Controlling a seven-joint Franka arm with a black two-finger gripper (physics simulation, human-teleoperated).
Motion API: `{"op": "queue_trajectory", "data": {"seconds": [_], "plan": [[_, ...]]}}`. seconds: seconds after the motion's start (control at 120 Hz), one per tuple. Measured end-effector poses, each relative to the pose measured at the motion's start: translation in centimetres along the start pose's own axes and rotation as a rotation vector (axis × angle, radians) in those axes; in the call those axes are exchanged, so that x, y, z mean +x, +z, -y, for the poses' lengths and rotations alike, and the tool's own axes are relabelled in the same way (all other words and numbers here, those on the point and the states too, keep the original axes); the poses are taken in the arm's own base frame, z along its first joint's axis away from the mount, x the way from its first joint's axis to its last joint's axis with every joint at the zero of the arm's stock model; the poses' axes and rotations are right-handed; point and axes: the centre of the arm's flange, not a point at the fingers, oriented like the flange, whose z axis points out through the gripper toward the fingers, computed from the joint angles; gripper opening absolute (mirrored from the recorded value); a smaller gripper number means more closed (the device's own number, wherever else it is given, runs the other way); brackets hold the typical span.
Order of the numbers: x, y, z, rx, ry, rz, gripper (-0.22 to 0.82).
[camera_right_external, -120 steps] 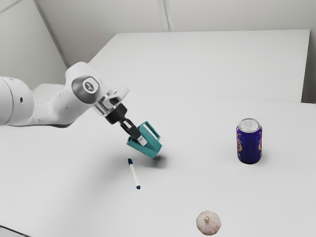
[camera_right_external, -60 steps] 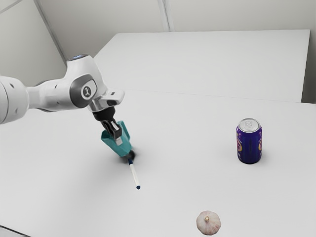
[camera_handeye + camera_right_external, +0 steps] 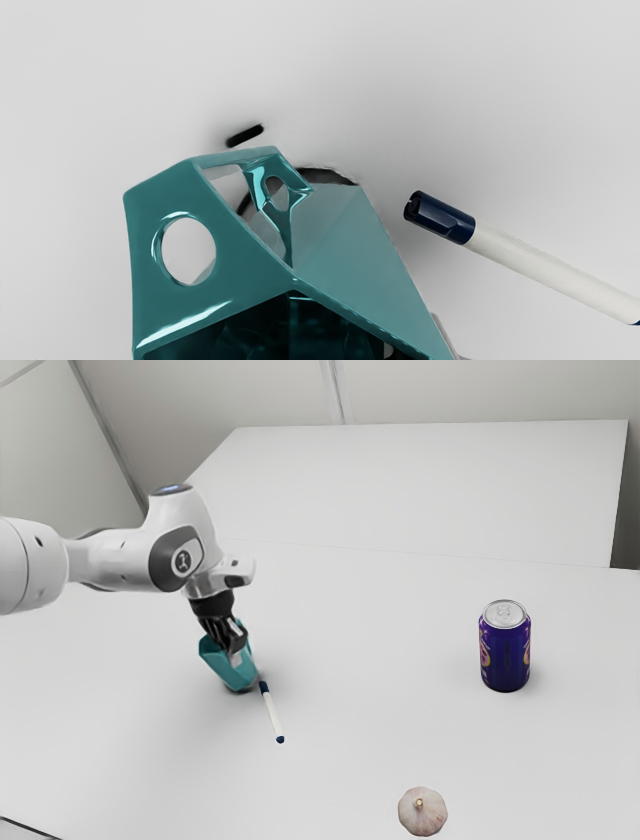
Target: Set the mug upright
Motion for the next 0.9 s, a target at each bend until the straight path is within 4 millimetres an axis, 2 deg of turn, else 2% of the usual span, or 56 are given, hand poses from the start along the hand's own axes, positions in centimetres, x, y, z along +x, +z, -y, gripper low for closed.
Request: {"op": "queue_trajectory", "data": {"seconds": [0.208,0.242,0.433,0.525,0.625,0.742,0.9], "plan": [[0.2,1.0,0.1,0.006,-0.025,0.021,-0.16],[0.2,1.0,0.1,0.006,-0.030,0.021,-0.11],[0.1,0.2,0.1,0.014,-0.050,0.006,0.28],[-0.1,-1.7,-0.3,0.032,-0.054,-0.025,0.39],[-0.5,-4.4,-0.9,0.055,-0.054,-0.063,0.47],[-1.2,-7.5,-1.9,0.077,-0.053,-0.094,0.53],[0.3,-12.6,-3.7,0.095,-0.052,-0.145,0.57]]}}
